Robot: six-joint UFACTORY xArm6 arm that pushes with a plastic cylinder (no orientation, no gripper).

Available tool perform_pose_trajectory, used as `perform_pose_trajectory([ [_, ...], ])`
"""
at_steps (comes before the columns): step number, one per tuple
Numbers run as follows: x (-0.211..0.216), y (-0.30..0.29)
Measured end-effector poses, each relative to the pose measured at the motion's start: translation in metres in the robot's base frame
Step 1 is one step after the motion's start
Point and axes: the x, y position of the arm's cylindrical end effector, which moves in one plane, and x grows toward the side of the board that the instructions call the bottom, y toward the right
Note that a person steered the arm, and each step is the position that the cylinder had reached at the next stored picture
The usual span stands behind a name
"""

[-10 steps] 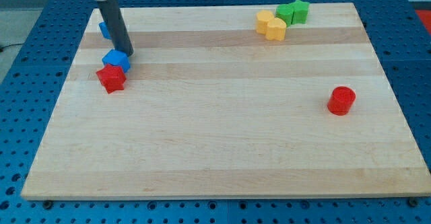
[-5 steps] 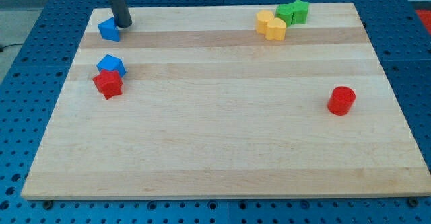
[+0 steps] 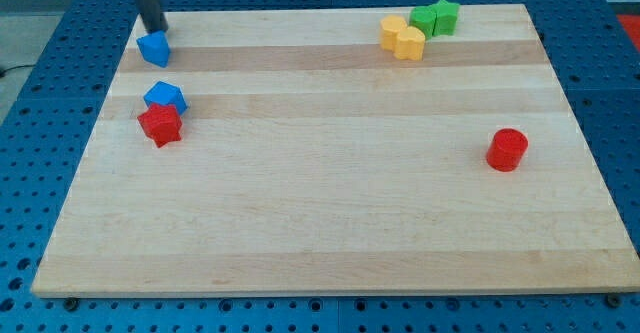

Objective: Push blue blocks on the top of the red star

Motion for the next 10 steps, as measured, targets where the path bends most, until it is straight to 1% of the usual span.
perform_pose_trajectory([
  [1,0.049,0.009],
  [3,0.053,0.039],
  [4,0.079,0.040],
  [5,0.092,0.040],
  [6,0.050,0.048],
  [7,0.019,0.049],
  [8,0.040,0.065],
  [9,0.080,0.069],
  [10,0.111,0.068],
])
